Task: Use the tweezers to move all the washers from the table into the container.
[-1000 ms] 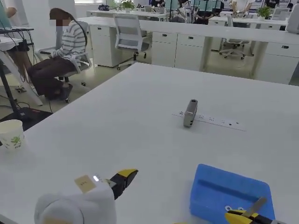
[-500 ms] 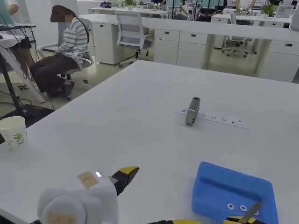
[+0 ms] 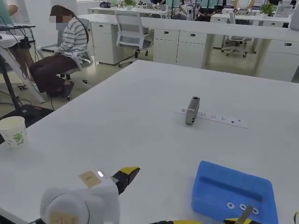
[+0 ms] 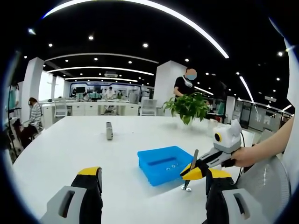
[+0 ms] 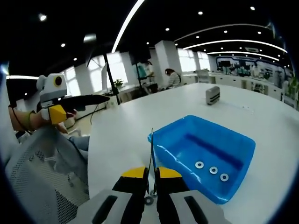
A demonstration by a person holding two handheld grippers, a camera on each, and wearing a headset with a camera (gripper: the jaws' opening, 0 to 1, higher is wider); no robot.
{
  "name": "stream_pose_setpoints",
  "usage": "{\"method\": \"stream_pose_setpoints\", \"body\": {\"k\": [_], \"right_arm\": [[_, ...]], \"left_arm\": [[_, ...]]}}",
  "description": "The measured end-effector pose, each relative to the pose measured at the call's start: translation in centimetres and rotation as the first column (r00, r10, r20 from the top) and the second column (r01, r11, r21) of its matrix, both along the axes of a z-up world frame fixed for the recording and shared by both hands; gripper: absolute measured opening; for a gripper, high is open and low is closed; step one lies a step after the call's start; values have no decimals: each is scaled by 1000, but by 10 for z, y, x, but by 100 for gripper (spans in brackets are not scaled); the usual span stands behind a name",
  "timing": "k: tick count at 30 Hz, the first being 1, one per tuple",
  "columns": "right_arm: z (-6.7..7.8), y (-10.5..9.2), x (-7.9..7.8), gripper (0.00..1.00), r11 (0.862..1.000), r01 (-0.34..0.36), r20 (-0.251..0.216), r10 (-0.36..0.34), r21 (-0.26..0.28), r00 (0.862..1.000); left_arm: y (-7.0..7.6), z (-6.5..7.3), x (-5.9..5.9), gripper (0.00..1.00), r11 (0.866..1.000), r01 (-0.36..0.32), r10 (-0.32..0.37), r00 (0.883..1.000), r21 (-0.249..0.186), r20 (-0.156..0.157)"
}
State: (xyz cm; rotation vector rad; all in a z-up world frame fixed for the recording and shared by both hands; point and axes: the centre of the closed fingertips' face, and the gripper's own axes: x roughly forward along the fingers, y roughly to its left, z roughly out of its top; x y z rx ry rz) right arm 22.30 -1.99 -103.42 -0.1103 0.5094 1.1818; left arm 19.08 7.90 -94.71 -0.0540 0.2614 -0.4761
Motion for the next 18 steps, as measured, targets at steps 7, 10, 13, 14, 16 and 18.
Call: {"method": "stream_pose_setpoints", "body": {"k": [7,10,13,14,16,18], "right_arm": [[-1,2,-9,3,995,-79,88,84,-61,993],[-2,1,-9,3,993,-85,96,92,-78,991],[-2,1,-6,3,994,-78,85,84,-71,993],[-2,2,-5,3,995,-73,74,78,-65,994],[-2,2,-2,3,998,-43,36,45,-47,998],[-3,1,4,3,1000,-1,-11,1,-26,1000]], "left_arm": [[0,-1,0,94,1000,2,-2,1000,9,-1],[0,-1,0,93,1000,2,-2,1000,14,-2],[0,-3,-1,93,1000,6,-5,1000,21,-10],[0,-3,-1,93,1000,7,-7,1000,24,-8],[-1,-3,-1,93,1000,8,-8,1000,26,-7],[0,-3,-1,93,1000,7,-7,1000,24,-5]]}}
